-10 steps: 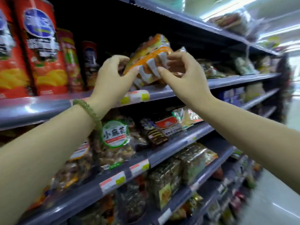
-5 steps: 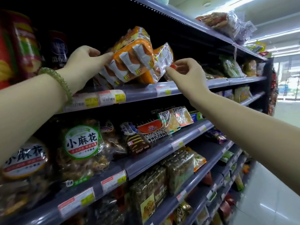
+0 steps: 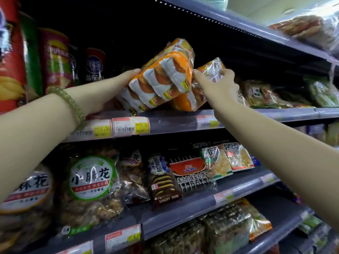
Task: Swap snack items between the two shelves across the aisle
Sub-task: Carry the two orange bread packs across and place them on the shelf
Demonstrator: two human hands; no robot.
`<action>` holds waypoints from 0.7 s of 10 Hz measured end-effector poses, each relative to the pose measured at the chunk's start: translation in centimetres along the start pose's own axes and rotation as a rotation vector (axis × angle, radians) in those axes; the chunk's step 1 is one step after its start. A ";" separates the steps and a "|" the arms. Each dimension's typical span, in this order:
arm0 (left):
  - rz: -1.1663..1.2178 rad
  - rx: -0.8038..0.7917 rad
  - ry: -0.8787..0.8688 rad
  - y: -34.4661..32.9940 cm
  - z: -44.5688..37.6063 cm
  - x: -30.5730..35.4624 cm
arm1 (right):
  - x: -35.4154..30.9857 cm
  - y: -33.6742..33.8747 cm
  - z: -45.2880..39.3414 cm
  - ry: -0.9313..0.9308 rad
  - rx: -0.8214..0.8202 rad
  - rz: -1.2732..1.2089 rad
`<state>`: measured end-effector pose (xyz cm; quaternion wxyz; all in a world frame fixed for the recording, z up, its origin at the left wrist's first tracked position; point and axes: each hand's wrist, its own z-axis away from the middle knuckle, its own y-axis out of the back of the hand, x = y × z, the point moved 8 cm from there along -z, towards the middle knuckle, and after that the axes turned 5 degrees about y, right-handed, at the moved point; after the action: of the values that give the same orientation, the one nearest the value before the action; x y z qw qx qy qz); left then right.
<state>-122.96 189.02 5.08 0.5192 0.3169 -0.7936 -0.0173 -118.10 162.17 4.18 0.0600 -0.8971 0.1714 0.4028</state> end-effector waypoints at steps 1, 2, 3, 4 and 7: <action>0.033 -0.071 0.020 -0.2 1.2 0.2 | 0.4 -1.2 -0.3 -0.072 -0.016 -0.159; 0.132 -0.097 -0.010 0.2 2.7 0.1 | 0.6 -1.3 -0.1 -0.095 0.018 -0.242; 0.203 -0.043 0.033 1.1 -0.1 -0.8 | -0.1 0.0 0.8 0.002 0.087 -0.245; 0.171 0.109 -0.129 2.4 0.6 0.5 | -1.9 3.2 1.9 0.205 0.181 -0.220; -0.028 0.236 -0.266 3.1 5.5 1.5 | 1.1 7.8 5.2 0.189 0.061 -0.300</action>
<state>-129.44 189.08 4.93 0.3684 0.3817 -0.8473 0.0269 -123.85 155.93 0.08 0.1305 -0.9443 0.0525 0.2975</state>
